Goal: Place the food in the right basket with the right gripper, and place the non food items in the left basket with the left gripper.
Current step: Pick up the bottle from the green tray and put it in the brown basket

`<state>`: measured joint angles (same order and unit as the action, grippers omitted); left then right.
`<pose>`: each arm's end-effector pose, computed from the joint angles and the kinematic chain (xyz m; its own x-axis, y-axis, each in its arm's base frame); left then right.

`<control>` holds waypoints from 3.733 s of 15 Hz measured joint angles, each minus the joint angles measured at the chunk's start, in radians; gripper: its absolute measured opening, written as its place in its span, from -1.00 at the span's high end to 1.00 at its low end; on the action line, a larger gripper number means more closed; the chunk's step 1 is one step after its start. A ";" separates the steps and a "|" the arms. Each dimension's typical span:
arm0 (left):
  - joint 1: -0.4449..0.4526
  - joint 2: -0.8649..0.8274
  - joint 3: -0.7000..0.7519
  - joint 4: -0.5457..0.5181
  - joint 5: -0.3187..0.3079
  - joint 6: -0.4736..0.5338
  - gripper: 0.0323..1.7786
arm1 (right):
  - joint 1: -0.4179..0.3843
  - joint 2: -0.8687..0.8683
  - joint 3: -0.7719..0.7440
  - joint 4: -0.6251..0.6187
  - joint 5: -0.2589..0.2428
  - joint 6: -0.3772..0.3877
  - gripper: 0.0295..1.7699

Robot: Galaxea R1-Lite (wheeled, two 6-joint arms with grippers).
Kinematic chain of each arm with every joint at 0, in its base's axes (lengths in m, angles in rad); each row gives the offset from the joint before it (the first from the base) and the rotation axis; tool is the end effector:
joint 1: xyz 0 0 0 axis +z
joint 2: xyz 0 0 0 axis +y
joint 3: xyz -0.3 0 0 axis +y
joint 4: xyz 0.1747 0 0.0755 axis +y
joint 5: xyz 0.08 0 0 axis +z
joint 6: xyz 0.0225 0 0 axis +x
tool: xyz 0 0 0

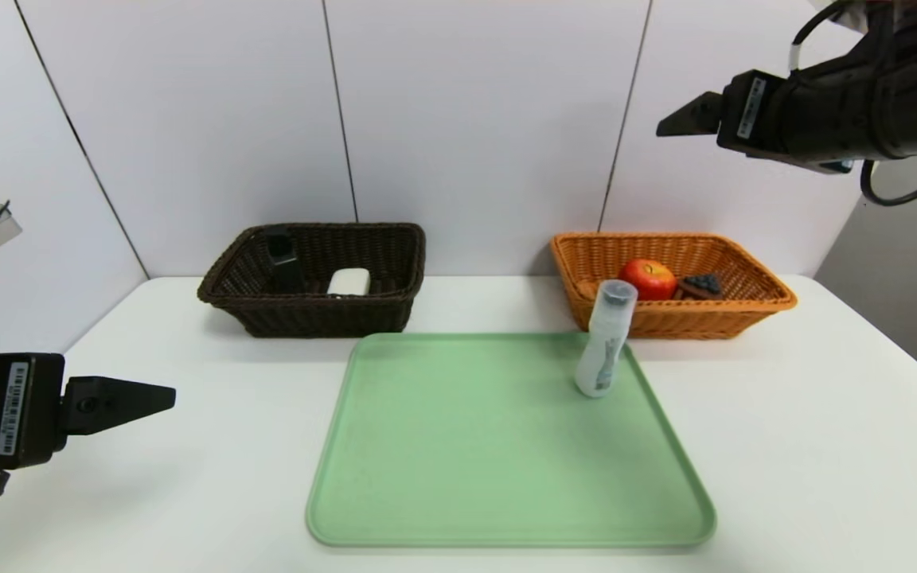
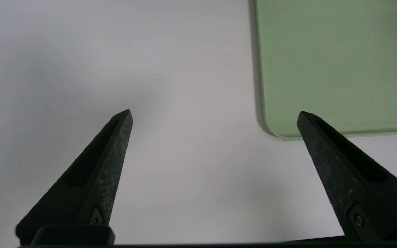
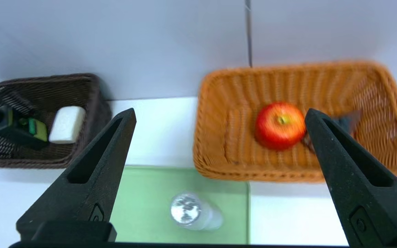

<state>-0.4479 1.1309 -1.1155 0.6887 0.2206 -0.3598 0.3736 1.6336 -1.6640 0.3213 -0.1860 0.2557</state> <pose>0.1155 -0.0500 0.2782 0.7651 -0.1249 -0.6317 0.0494 0.9895 -0.1358 0.2706 0.1016 0.3509 0.9440 0.1714 -0.2819 -0.1199 0.9742 0.1910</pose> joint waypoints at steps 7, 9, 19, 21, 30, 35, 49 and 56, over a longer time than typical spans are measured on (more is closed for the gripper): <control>0.000 -0.011 0.043 -0.034 -0.001 0.000 -0.90 | 0.070 -0.151 0.363 -0.197 0.011 -0.035 -0.91; 0.000 -0.013 0.056 -0.042 -0.001 0.001 -0.90 | 0.072 -0.199 0.514 -0.337 0.053 -0.037 -0.91; 0.000 -0.018 0.076 -0.056 0.002 -0.004 -0.90 | 0.034 -0.288 1.139 -0.890 0.153 -0.068 -0.92; 0.000 -0.018 0.094 -0.090 0.001 -0.002 -0.90 | 0.034 -0.259 1.223 -1.032 0.176 -0.069 -0.92; 0.000 -0.017 0.117 -0.103 0.002 0.002 -0.90 | 0.040 -0.004 1.404 -1.576 0.195 -0.147 -0.92; 0.000 -0.016 0.119 -0.102 0.001 0.002 -0.90 | 0.049 0.163 1.443 -1.817 0.195 -0.195 -0.92; 0.000 0.006 0.125 -0.104 0.001 0.001 -0.90 | 0.078 0.349 1.264 -1.823 0.190 -0.214 -0.93; 0.000 0.017 0.125 -0.131 0.001 0.002 -0.90 | 0.077 0.394 1.218 -1.830 0.182 -0.204 -0.61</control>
<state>-0.4477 1.1477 -0.9909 0.5579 0.2213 -0.3574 0.4502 2.0281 -0.4457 -1.5091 -0.0043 0.0513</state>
